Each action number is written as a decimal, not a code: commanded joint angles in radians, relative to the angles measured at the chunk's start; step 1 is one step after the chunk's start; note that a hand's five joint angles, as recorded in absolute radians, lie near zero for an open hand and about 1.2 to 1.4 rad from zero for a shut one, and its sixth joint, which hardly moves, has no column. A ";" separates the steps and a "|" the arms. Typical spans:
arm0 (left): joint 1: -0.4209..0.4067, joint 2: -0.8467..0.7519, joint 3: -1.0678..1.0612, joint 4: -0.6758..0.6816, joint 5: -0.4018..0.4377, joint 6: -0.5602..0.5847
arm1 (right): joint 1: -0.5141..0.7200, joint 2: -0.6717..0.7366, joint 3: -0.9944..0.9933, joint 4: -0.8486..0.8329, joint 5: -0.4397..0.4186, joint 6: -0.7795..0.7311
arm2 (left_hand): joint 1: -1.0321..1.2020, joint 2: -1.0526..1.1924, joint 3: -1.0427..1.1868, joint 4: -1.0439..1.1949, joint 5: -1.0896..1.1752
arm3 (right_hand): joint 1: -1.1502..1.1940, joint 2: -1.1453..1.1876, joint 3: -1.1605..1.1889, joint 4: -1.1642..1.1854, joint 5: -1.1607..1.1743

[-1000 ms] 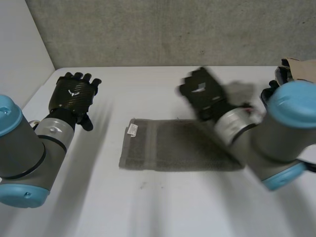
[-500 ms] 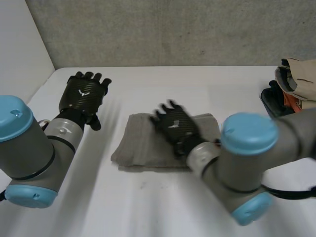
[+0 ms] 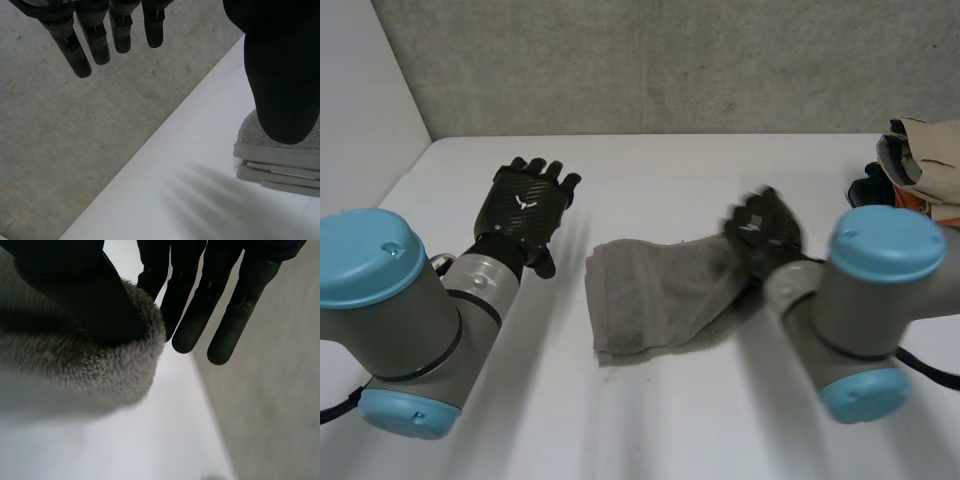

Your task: Fold the laundry.

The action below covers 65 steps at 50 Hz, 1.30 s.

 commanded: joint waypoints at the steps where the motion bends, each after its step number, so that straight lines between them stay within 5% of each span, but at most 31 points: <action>1: 0.006 0.020 -0.015 -0.002 -0.008 -0.004 | 0.232 0.115 -0.052 -0.171 -0.261 -0.003 | -0.018 -0.031 -0.037 -0.029 -0.049 | 0.301 0.222 0.206 0.197 0.216; 6: 0.008 0.021 -0.015 -0.002 -0.013 -0.012 | 0.243 0.171 -0.047 -0.166 -0.367 0.008 | -0.017 -0.030 -0.036 -0.028 -0.048 | 0.214 0.136 0.119 0.111 0.130; 9: 0.008 0.029 -0.009 -0.004 -0.016 -0.038 | 0.235 0.166 -0.035 -0.158 -0.367 0.044 | -0.011 -0.024 -0.030 -0.022 -0.043 | -0.572 -0.650 -0.667 -0.675 -0.656; 11: 0.006 0.032 -0.001 -0.005 -0.016 -0.064 | 0.228 0.160 -0.033 -0.155 -0.352 0.092 | -0.011 -0.024 -0.030 -0.022 -0.043 | -0.638 -0.716 -0.733 -0.741 -0.723; 15: -0.001 0.032 0.037 -0.007 -0.016 -0.140 | 0.145 0.053 -0.026 -0.109 -0.278 0.351 | 0.009 -0.004 -0.009 -0.001 -0.022 | -0.898 -0.976 -0.993 -1.002 -0.983; 20: -0.040 0.009 0.127 -0.038 -0.015 -0.235 | 0.027 -0.099 -0.038 0.022 -0.254 0.774 | 0.012 -0.001 -0.006 0.002 -0.019 | -0.921 -0.999 -1.016 -1.024 -1.006; 23: -0.078 -0.037 0.173 -0.058 -0.014 -0.272 | -0.025 -0.099 -0.070 0.125 -0.258 0.880 | 0.030 0.017 0.011 0.019 -0.001 | -0.921 -0.999 -1.016 -1.024 -1.006; 28: -0.162 -0.173 0.279 -0.128 -0.019 -0.315 | -0.055 -0.026 -0.148 0.263 -0.252 0.884 | 0.041 0.028 0.023 0.031 0.010 | -0.921 -0.999 -1.016 -1.024 -1.006; 36: -0.172 -0.313 0.321 -0.229 -0.165 -0.303 | -0.051 0.166 -0.309 0.440 -0.272 0.841 | 0.021 0.008 0.002 0.010 -0.010 | -0.921 -0.999 -1.016 -1.024 -1.006; 43: -0.167 -0.345 0.309 -0.317 -0.186 -0.294 | -0.051 0.267 -0.348 0.466 -0.255 0.695 | 0.021 0.008 0.002 0.010 -0.010 | -0.921 -0.999 -1.016 -1.024 -1.006; 54: -0.169 -0.313 0.319 -0.421 -0.156 -0.234 | 0.008 0.124 -0.239 0.399 -0.070 0.408 | 0.012 -0.001 -0.006 0.002 -0.019 | -0.921 -0.999 -1.016 -1.024 -1.006; 60: -0.141 -0.154 0.333 -0.410 -0.052 -0.219 | 0.060 0.019 -0.061 0.222 -0.060 0.397 | -0.008 -0.022 -0.027 -0.019 -0.040 | -0.921 -0.999 -1.016 -1.024 -1.006; 65: -0.080 -0.077 0.380 -0.413 0.205 -0.219 | 0.097 -0.027 0.123 0.044 -0.073 0.397 | 0.009 -0.004 -0.009 -0.002 -0.022 | -0.921 -0.999 -1.016 -1.024 -1.006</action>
